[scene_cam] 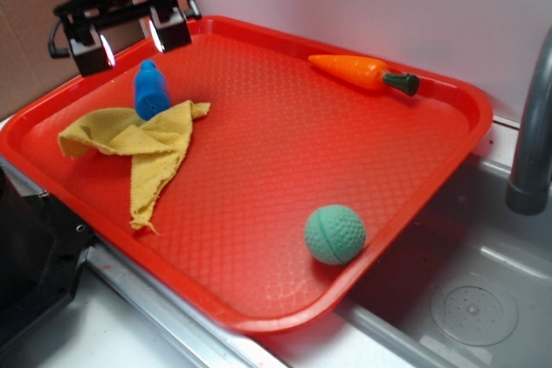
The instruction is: Grab the blue bottle.
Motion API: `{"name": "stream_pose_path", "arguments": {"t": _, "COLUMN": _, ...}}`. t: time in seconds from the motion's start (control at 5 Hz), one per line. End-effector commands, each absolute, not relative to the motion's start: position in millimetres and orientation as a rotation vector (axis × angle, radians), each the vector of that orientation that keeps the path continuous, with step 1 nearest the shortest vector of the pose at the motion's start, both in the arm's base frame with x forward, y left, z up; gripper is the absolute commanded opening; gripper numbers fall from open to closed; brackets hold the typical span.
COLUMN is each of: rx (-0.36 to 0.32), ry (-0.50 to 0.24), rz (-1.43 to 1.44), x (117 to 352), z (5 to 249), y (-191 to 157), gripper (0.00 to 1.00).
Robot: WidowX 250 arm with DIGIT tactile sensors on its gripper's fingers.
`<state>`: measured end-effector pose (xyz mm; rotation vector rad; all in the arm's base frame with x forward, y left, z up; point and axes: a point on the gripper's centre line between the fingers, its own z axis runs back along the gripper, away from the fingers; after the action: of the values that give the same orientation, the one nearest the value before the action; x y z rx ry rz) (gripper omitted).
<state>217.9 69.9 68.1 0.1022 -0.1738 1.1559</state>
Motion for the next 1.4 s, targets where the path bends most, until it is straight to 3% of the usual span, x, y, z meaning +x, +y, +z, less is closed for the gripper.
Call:
{"name": "stream_pose_path", "arguments": {"t": 0.0, "rx": 0.161, "ry": -0.163, "rz": 1.139, "x": 218.6, "z": 39.2, "y": 81.8, "gripper": 1.00}}
{"name": "stream_pose_path", "arguments": {"t": 0.2, "rx": 0.155, "ry": -0.153, "rz": 1.133, "x": 217.1, "z": 30.6, "y": 83.7, "gripper": 1.00}}
{"name": "stream_pose_path", "arguments": {"t": 0.4, "rx": 0.142, "ry": -0.132, "rz": 1.173, "x": 216.8, "z": 26.8, "y": 85.2, "gripper": 0.00}}
{"name": "stream_pose_path", "arguments": {"t": 0.6, "rx": 0.143, "ry": -0.119, "rz": 1.179, "x": 218.5, "z": 24.7, "y": 87.5, "gripper": 0.00}}
{"name": "stream_pose_path", "arguments": {"t": 1.0, "rx": 0.167, "ry": -0.162, "rz": 0.747, "x": 228.6, "z": 77.2, "y": 63.6, "gripper": 0.00}}
{"name": "stream_pose_path", "arguments": {"t": 1.2, "rx": 0.128, "ry": -0.162, "rz": 0.606, "x": 227.6, "z": 104.2, "y": 46.9, "gripper": 0.00}}
